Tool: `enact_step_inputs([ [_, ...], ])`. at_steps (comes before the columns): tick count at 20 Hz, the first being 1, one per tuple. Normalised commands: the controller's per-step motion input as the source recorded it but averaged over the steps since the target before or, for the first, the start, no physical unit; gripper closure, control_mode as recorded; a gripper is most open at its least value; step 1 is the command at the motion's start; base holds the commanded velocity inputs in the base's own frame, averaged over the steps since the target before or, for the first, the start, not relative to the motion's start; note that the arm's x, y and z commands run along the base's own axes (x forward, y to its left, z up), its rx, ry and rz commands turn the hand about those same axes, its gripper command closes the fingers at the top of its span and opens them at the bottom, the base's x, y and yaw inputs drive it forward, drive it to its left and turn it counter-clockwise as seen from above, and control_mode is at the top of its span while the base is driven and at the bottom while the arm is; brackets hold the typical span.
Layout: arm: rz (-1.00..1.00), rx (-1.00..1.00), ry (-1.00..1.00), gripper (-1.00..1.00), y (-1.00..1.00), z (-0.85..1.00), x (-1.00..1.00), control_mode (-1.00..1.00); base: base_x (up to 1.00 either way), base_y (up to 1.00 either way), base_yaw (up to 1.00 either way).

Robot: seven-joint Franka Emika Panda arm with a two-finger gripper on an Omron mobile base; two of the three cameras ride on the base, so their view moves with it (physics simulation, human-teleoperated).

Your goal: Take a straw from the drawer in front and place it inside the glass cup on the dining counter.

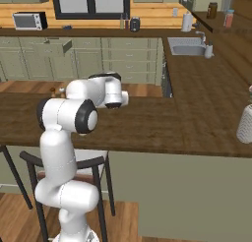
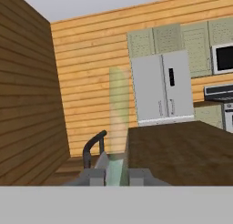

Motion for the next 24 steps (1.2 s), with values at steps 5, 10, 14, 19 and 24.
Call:
enact_step_inputs([
  [5,0.0,-0.01,0.0,1.0,0.01,-0.27,0.09,-1.0,0.0,0.0,0.0],
  [10,0.0,-0.03,0.0,1.0,0.0,-0.29,0.0,-1.0,0.0,0.0,0.0],
  [14,0.0,-0.01,0.0,1.0,0.0,-0.3,0.02,-1.0,0.0,0.0,0.0],
  [19,0.0,-0.01,0.0,1.0,0.0,-0.29,0.0,-1.0,0.0,0.0,0.0],
  [24,0.0,-0.01,0.0,1.0,0.0,-0.24,0.04,-1.0,0.0,0.0,0.0],
])
